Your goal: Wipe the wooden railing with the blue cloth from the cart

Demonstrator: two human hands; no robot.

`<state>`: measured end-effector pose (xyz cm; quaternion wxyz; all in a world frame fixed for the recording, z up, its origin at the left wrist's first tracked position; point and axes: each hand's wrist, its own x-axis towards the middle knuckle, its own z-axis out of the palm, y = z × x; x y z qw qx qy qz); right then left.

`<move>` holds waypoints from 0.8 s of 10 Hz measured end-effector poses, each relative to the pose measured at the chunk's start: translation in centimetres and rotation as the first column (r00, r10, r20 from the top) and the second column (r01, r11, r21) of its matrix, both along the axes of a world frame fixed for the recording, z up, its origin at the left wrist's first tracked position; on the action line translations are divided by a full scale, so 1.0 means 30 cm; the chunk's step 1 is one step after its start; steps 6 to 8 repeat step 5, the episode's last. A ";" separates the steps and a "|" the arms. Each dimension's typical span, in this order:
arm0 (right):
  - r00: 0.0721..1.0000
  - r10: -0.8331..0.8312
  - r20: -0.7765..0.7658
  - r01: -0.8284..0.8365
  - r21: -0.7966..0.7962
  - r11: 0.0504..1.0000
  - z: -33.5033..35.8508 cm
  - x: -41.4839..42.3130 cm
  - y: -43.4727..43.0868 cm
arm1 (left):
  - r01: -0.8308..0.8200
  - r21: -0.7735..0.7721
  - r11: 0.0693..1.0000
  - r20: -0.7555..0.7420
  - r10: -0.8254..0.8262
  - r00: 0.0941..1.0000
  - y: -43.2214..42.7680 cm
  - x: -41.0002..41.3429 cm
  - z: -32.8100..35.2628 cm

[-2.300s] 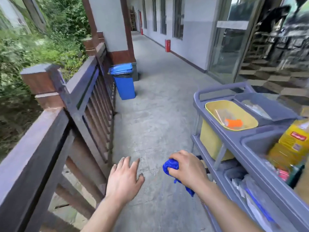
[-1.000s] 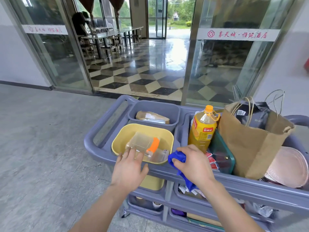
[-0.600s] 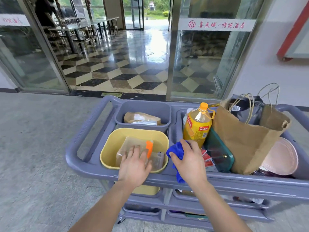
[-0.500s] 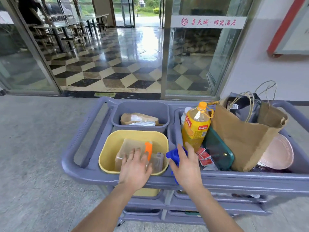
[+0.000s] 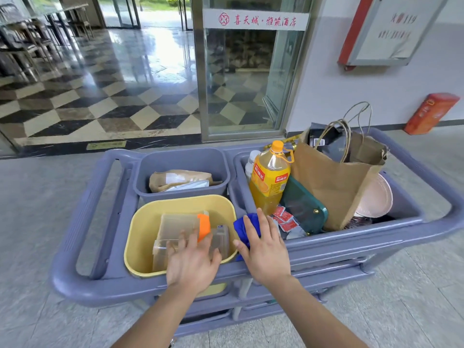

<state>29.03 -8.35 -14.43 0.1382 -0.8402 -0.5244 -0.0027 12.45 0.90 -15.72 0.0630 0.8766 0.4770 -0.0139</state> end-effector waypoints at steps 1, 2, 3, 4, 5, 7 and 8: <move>0.999 0.001 -0.039 -0.001 0.002 1.000 0.019 0.007 -0.019 | -0.011 0.000 1.000 -0.009 0.011 1.000 0.001 0.003 0.010; 0.997 0.007 -0.079 -0.005 0.028 1.000 0.027 0.030 -0.070 | -0.008 0.010 1.000 -0.028 0.008 1.000 -0.004 0.005 0.016; 0.993 0.038 -0.108 -0.036 0.019 0.999 0.040 0.068 -0.115 | -0.020 0.041 0.999 -0.010 0.020 1.000 -0.021 0.001 0.038; 0.987 0.030 -0.159 -0.016 0.095 0.995 0.070 0.102 -0.139 | -0.013 0.076 0.997 0.081 0.007 0.997 -0.046 0.015 0.083; 0.978 0.033 -0.204 -0.005 0.137 0.991 0.104 0.120 -0.166 | 0.019 0.104 0.994 0.097 -0.029 0.995 -0.071 0.065 0.126; 0.978 0.033 -0.204 -0.005 0.137 0.991 0.104 0.120 -0.166 | 0.019 0.104 0.994 0.097 -0.029 0.995 -0.071 0.065 0.126; 0.978 0.033 -0.204 -0.005 0.137 0.991 0.104 0.120 -0.166 | 0.019 0.104 0.994 0.097 -0.029 0.995 -0.071 0.065 0.126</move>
